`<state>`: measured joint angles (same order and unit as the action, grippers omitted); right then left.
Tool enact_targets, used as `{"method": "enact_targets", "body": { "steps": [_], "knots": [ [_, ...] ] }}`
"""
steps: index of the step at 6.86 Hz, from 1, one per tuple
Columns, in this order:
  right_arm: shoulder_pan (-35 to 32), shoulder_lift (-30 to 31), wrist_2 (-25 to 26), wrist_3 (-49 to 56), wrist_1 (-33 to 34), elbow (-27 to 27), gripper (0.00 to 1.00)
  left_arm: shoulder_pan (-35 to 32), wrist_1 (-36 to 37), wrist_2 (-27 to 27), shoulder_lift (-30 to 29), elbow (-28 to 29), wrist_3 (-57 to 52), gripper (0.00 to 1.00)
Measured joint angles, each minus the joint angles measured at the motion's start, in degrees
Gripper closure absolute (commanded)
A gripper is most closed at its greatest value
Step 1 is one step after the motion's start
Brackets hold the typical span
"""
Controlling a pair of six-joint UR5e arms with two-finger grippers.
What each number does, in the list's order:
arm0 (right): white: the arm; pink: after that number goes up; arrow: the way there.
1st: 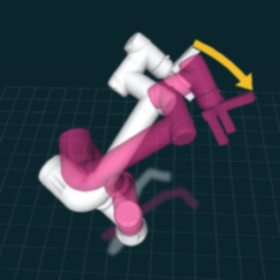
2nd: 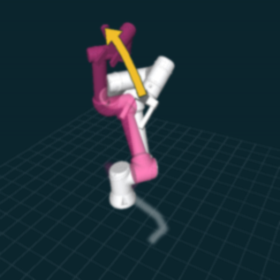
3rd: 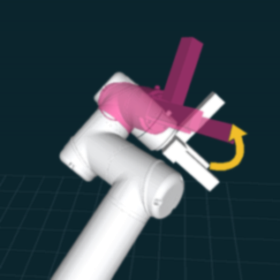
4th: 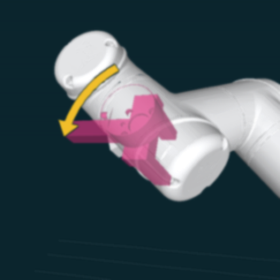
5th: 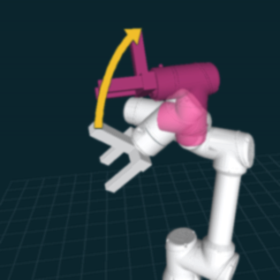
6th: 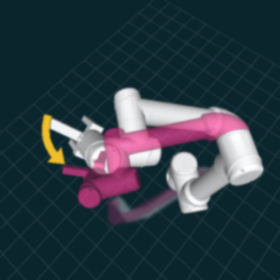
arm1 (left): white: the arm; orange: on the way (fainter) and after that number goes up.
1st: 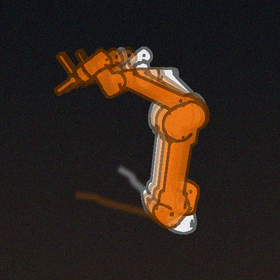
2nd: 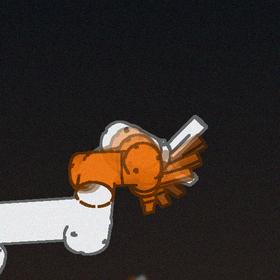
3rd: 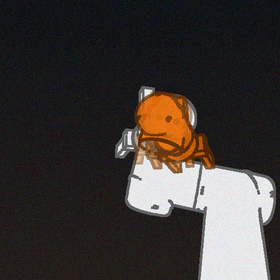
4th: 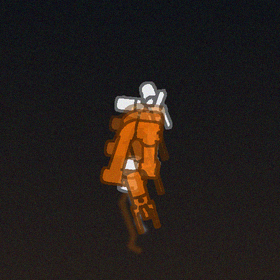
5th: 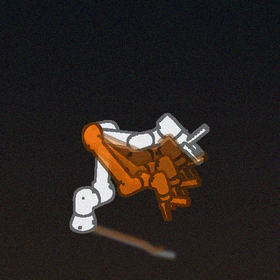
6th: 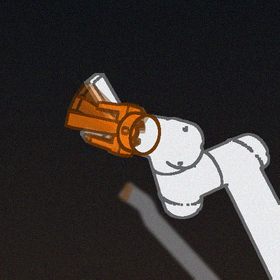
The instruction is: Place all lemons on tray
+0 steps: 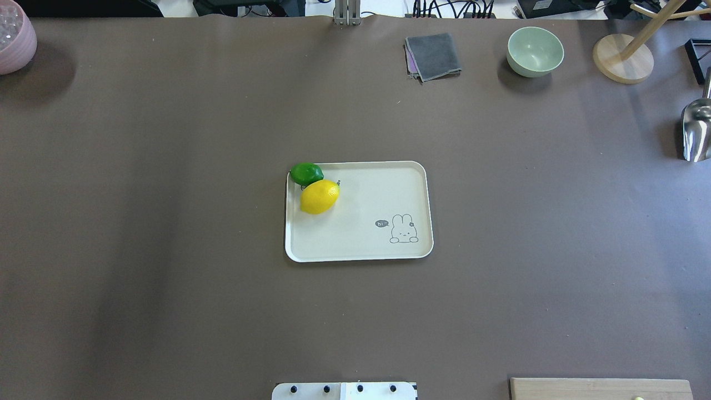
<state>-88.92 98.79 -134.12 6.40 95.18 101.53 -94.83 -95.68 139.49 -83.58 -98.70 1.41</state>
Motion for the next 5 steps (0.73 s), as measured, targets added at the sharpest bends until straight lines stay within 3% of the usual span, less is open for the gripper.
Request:
{"method": "enact_targets", "body": {
  "steps": [5],
  "knots": [
    [0.5,0.1,-0.1,0.0,0.0,0.0,0.0,0.0,0.1,0.1,0.0,0.1,0.0,0.0]
  ]
}}
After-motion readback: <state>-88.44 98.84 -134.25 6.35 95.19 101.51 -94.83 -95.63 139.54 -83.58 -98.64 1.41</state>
